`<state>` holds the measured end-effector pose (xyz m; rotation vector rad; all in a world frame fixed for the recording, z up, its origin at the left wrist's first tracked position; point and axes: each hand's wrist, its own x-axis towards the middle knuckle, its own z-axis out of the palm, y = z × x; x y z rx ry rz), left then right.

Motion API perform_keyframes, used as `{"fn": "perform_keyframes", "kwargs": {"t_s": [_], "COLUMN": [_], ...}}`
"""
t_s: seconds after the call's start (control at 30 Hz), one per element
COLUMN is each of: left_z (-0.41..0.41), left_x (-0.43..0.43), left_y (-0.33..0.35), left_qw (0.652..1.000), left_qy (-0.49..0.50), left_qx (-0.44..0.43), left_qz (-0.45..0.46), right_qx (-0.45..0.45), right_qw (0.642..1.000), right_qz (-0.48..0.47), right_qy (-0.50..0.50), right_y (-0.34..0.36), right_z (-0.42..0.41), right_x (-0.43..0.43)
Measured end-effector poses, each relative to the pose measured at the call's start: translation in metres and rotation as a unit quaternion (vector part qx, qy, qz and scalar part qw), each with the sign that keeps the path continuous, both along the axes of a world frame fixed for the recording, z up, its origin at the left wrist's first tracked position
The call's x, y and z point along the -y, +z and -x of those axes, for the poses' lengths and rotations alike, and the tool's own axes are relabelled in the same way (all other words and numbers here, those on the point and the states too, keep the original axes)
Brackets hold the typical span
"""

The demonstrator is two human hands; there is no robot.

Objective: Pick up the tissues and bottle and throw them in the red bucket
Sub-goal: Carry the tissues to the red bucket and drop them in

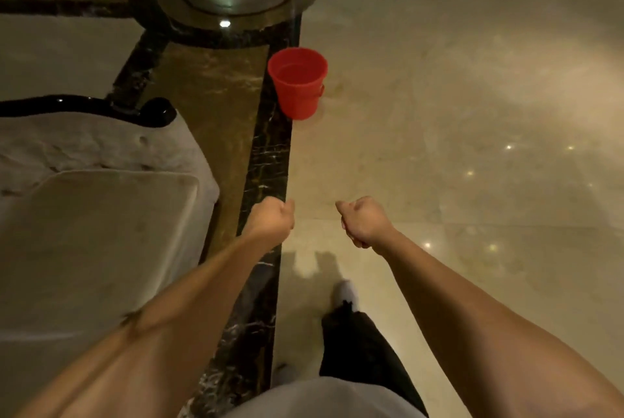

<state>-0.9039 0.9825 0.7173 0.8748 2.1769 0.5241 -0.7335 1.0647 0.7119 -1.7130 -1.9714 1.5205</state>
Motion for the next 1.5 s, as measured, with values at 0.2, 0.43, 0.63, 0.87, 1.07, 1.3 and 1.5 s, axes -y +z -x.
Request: {"fn": "perform_keyframes", "kwargs": {"t_s": [0.2, 0.43, 0.63, 0.87, 1.07, 1.3, 1.5], "left_z": [0.043, 0.079, 0.132, 0.223, 0.305, 0.365, 0.391], "left_x": [-0.178, -0.345, -0.475, -0.642, -0.773, -0.903, -0.977], "left_y": [-0.025, -0.01, -0.024, -0.074, -0.066, -0.069, -0.109], "left_qw": [0.999, 1.0, 0.999, 0.986, 0.879, 0.816, 0.722], "left_qy": [-0.015, 0.018, 0.036, 0.128, 0.348, 0.44, 0.578], "left_qx": [-0.033, -0.014, -0.007, 0.103, 0.325, 0.374, 0.379], "left_qz": [-0.009, 0.014, 0.026, 0.037, 0.017, -0.021, -0.022], "right_qx": [0.008, 0.009, 0.027, 0.071, 0.029, 0.062, 0.1], "right_qw": [1.0, 1.0, 0.997, 0.993, 0.98, 0.979, 0.974], "right_qz": [-0.024, -0.017, -0.021, 0.005, 0.193, 0.177, 0.131], "right_qy": [-0.009, 0.021, 0.065, 0.098, 0.026, 0.078, 0.155], "right_y": [-0.036, -0.008, -0.012, -0.054, -0.053, -0.067, -0.096], "right_z": [0.04, 0.086, 0.155, 0.252, 0.33, 0.419, 0.494], "right_x": [-0.183, -0.363, -0.507, -0.674, -0.813, -0.954, -1.043]}}
